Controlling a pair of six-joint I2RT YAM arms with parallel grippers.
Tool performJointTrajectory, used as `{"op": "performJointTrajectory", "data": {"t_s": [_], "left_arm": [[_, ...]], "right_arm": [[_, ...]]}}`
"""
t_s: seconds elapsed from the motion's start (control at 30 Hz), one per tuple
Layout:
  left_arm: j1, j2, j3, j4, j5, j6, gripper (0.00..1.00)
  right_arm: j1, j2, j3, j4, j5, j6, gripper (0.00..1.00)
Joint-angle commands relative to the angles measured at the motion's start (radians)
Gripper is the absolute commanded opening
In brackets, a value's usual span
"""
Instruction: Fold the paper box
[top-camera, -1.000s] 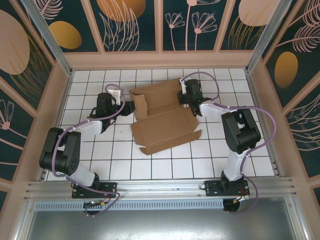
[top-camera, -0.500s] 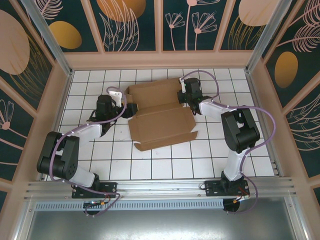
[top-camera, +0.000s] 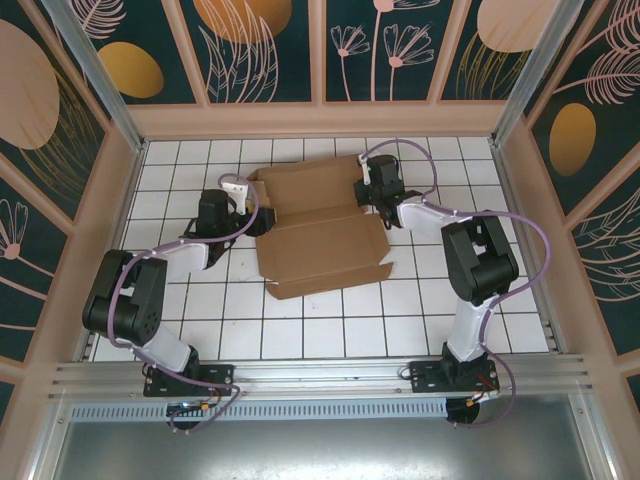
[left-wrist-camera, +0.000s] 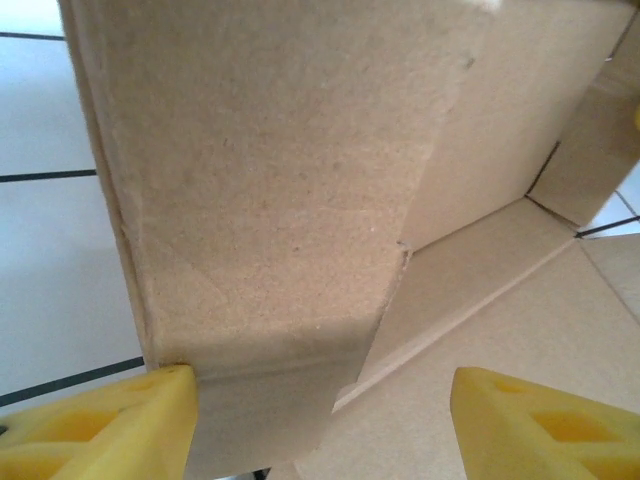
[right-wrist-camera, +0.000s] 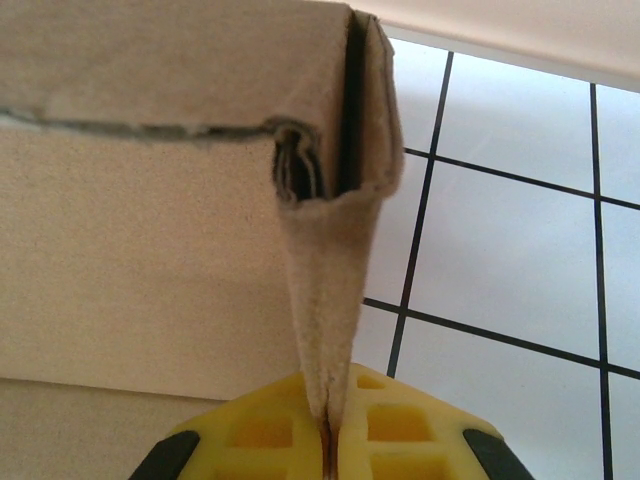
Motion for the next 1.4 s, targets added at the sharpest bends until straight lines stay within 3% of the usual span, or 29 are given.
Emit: {"op": "performJointTrajectory", "data": {"t_s": [0.0,0.47,1.37], "left_arm": [[-0.005,0.017,0.035,0.0,-0.064,-0.003,0.67],[-0.022,0.054,0.07,-0.035,-0.161,-0.022,0.69],[-0.022,0.053,0.078,-0.013,-0.202,-0.028,0.66]], "right_arm": [[0.014,0.049,-0.037,-0.062,0.005,-0.01,0.08],[0.028,0.044,-0.02,-0.079,0.009,-0.013,0.08],[0.048,0.042,0.032,-0.116,-0.011,0.045,0.08]]}}
